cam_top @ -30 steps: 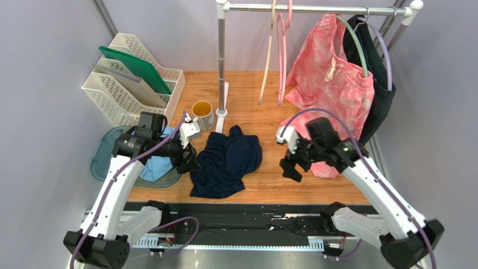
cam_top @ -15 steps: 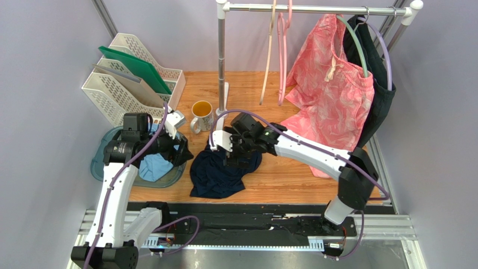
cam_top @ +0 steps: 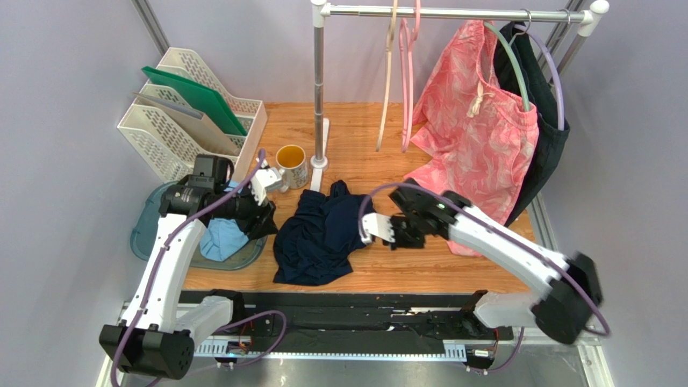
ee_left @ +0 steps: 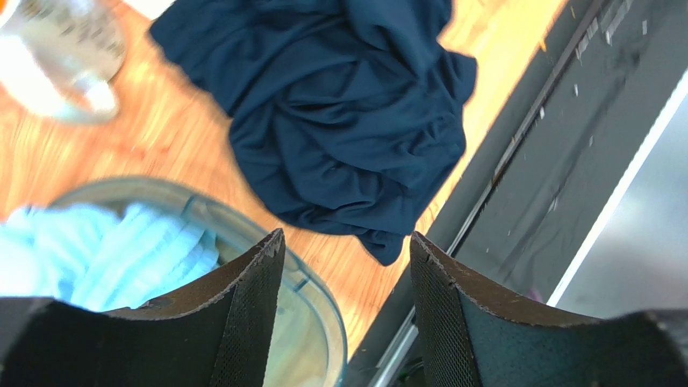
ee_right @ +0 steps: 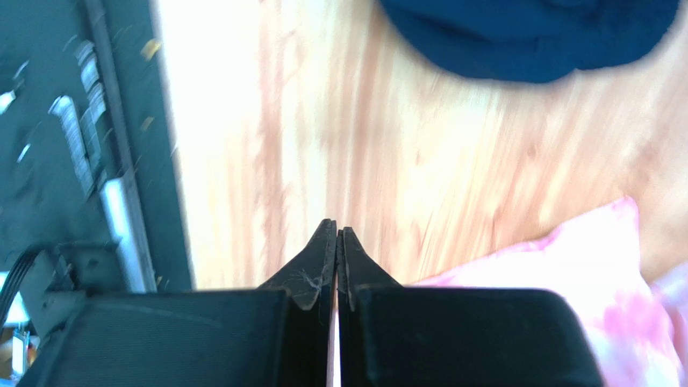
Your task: Place the shorts on the hanger
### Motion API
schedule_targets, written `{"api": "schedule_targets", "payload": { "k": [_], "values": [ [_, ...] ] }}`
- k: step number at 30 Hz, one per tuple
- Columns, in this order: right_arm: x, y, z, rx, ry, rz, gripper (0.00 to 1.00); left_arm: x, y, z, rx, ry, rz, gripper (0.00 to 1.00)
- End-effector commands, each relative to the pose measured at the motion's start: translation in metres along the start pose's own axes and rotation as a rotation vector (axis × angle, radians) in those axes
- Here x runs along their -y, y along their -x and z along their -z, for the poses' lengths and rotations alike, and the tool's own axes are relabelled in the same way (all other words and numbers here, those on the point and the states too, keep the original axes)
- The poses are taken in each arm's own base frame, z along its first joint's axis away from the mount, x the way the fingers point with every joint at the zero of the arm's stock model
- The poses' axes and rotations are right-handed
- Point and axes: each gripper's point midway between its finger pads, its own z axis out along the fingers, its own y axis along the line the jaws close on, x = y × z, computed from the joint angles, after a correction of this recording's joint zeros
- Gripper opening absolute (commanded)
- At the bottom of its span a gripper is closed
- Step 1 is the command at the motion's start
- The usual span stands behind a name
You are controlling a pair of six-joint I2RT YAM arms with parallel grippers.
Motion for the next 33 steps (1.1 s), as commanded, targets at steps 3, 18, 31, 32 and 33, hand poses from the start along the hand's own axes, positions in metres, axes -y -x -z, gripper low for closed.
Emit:
{"api": "schedule_targets", "payload": {
  "k": [3, 18, 31, 32, 33],
  "values": [
    [-0.014, 0.001, 0.036, 0.114, -0.130, 0.026, 0.79, -0.006, 0.006, -0.020, -0.007, -0.035, -0.132, 0.68],
    [0.104, 0.188, -0.029, 0.397, -0.169, 0.163, 1.00, -0.007, 0.020, 0.001, 0.153, 0.050, 0.063, 0.86],
    [0.043, 0.088, -0.067, 0.059, 0.106, 0.280, 0.00, -0.015, 0.020, -0.001, 0.112, 0.040, 0.045, 0.83],
    [0.038, 0.085, -0.039, 0.082, 0.082, 0.280, 0.00, -0.013, 0.020, -0.003, 0.113, 0.016, 0.048, 0.81],
    [0.026, 0.071, -0.034, 0.070, 0.101, 0.269, 0.00, -0.014, 0.020, -0.004, 0.113, 0.008, 0.027, 0.81]
  ]
}}
